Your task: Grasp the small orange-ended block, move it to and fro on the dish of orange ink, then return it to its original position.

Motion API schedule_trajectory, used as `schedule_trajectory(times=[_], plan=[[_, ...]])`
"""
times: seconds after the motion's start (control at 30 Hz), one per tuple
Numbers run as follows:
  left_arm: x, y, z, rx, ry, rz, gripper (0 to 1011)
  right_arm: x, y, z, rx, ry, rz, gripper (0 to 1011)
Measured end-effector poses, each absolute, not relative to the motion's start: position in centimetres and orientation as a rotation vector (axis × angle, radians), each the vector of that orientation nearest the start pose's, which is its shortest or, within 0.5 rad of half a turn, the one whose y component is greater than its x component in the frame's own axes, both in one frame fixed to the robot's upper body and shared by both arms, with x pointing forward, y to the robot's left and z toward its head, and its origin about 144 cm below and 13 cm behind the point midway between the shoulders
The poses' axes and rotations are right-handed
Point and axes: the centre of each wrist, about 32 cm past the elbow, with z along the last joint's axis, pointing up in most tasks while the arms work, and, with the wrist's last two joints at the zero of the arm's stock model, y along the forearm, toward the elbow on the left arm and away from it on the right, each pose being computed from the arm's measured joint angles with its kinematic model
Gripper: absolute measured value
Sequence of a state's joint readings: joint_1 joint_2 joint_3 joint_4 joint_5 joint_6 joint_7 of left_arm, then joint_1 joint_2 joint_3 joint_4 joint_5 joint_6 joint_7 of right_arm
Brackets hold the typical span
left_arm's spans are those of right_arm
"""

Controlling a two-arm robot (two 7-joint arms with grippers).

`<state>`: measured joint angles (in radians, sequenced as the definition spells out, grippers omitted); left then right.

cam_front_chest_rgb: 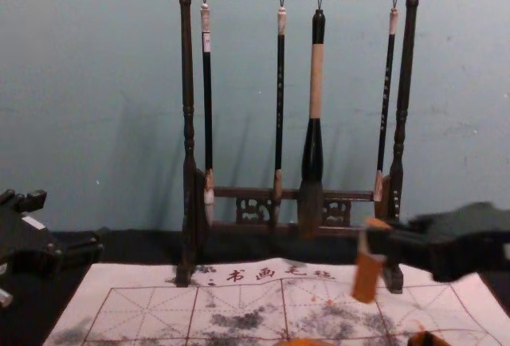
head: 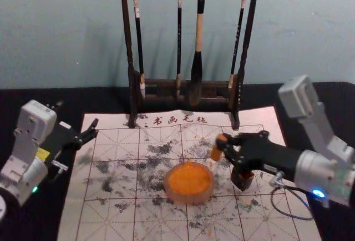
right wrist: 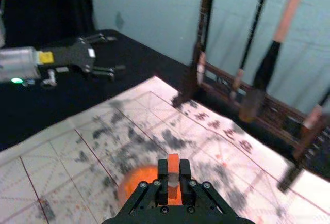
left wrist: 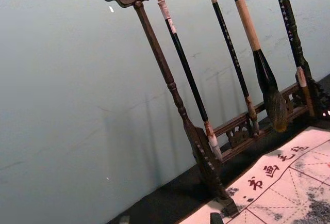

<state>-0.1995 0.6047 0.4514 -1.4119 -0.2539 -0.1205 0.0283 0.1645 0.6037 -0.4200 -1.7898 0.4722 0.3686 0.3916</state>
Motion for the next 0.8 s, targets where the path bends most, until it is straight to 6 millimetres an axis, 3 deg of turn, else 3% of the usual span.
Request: schedule_trajectory(times=[0.33,0.8], plan=[[48.9,31.0,114.0,0.305,-0.285,1.248,1010,44.4,-27.3,122.1,-0.328,0.108,-0.825,62],[48.9,31.0,114.0,0.304,-0.285,1.248,1010,43.9,-28.1,120.8,-0.339,0.140,-0.868,62]])
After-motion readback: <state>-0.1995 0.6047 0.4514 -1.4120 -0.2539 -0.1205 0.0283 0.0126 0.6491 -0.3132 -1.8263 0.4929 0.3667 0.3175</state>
